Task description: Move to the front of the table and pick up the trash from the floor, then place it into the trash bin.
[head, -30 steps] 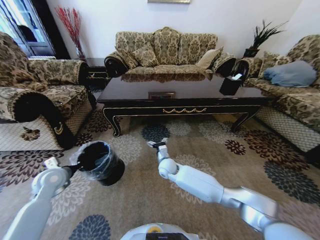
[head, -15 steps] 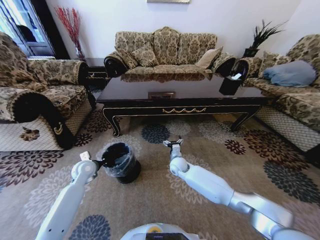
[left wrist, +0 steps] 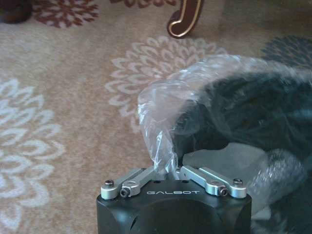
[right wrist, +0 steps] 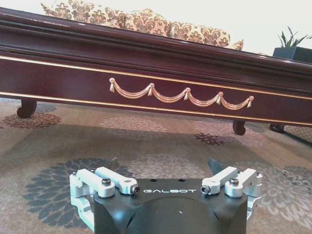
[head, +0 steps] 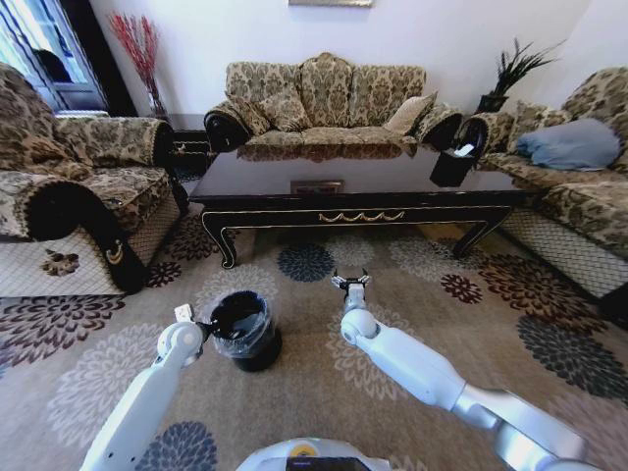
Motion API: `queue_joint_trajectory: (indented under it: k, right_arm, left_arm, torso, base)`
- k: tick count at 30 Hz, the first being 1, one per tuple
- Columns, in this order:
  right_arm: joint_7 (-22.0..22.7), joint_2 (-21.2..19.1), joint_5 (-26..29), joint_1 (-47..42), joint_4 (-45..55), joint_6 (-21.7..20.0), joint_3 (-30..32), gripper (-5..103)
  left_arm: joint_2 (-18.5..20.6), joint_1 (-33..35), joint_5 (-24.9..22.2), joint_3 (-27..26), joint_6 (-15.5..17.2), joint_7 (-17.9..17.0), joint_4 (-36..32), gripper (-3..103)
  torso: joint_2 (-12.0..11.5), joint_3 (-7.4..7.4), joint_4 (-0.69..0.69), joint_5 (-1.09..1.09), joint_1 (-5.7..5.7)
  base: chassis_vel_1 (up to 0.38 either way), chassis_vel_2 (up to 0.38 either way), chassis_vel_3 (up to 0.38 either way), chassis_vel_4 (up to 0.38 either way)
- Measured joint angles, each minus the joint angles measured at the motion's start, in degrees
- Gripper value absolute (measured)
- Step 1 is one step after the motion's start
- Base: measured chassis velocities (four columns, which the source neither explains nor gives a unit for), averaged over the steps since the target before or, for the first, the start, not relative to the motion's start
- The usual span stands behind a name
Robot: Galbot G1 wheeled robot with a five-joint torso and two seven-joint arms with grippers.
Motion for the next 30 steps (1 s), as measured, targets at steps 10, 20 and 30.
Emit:
queue_joint_trajectory:
  k: [10,20,30]
  right_arm:
    - [0.6,-0.8,-0.1,-0.5,1.7,0.0,0.4,100]
    - [0.9,-2.2,0.0,-1.5,3.6,-0.1,2.0,100]
    - [1.2,-6.3,2.4,-11.2,10.9,1.8,14.8,100]
  left_arm:
    - [1.4,2.8,-1.5,-2.6,0.0,-1.2,-5.6,29]
    - [4.8,7.6,-4.7,-8.0,0.6,-2.7,-12.9,61]
    - [10.1,15.1,-11.0,-21.2,0.5,-8.4,-28.5,97]
  torso:
    - [0.0,0.01,0.01,0.00,0.00]
    - [0.0,0.01,0.03,0.00,0.00]
    - [0.0,0.01,-0.05,0.02,0.00]
  base:
    - [0.000,0.000,0.000,0.000]
    - [0.000,0.000,0.000,0.000]
    - [0.000,0.000,0.000,0.000]
